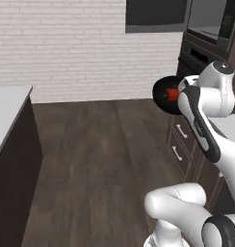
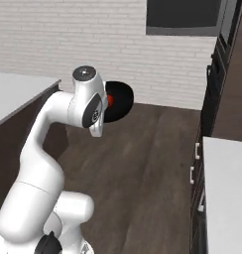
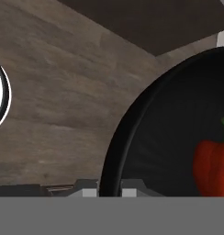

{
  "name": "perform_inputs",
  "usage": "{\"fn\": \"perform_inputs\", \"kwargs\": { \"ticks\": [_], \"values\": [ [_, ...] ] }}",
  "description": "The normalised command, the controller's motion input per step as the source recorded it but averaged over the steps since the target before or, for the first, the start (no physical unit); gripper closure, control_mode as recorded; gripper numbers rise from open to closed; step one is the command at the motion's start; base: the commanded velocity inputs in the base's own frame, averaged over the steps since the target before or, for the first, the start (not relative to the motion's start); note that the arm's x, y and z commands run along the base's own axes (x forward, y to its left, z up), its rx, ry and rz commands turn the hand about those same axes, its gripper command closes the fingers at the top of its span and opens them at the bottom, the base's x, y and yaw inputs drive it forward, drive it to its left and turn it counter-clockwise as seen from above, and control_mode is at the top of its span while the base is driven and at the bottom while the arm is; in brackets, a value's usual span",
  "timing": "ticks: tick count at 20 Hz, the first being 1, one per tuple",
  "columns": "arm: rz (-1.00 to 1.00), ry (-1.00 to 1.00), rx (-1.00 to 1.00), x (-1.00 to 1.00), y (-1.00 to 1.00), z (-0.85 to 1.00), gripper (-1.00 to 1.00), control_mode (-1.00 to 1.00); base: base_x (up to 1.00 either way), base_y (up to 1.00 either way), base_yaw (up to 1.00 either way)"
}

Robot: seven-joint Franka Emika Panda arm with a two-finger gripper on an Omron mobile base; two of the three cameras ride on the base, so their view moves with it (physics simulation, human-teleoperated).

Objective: Pick the bell pepper from the sink and place it in the bowl. Then pick the bowl and place it in the microwave. Then close the microwave door and press the start button.

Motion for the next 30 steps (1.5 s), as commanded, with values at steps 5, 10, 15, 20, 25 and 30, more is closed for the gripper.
{"fn": "perform_inputs", "kwargs": {
  "ticks": [5,10,15,20,25,30],
  "values": [
    [0.00,0.00,0.00,0.00,0.00,0.00,1.00,1.00,1.00,0.23,-0.41],
    [0.00,0.00,0.00,0.00,0.00,0.00,1.00,1.00,0.96,0.37,-0.39],
    [0.00,0.00,0.00,0.00,0.00,0.00,1.00,1.00,0.65,0.34,-0.36],
    [0.00,0.00,0.00,0.00,0.00,0.00,1.00,1.00,0.82,0.41,-0.33],
    [0.00,0.00,0.00,0.00,0.00,0.00,1.00,1.00,0.53,0.56,-0.25],
    [0.00,0.00,0.00,0.00,0.00,0.00,1.00,1.00,0.46,0.10,-0.22]
  ]
}}
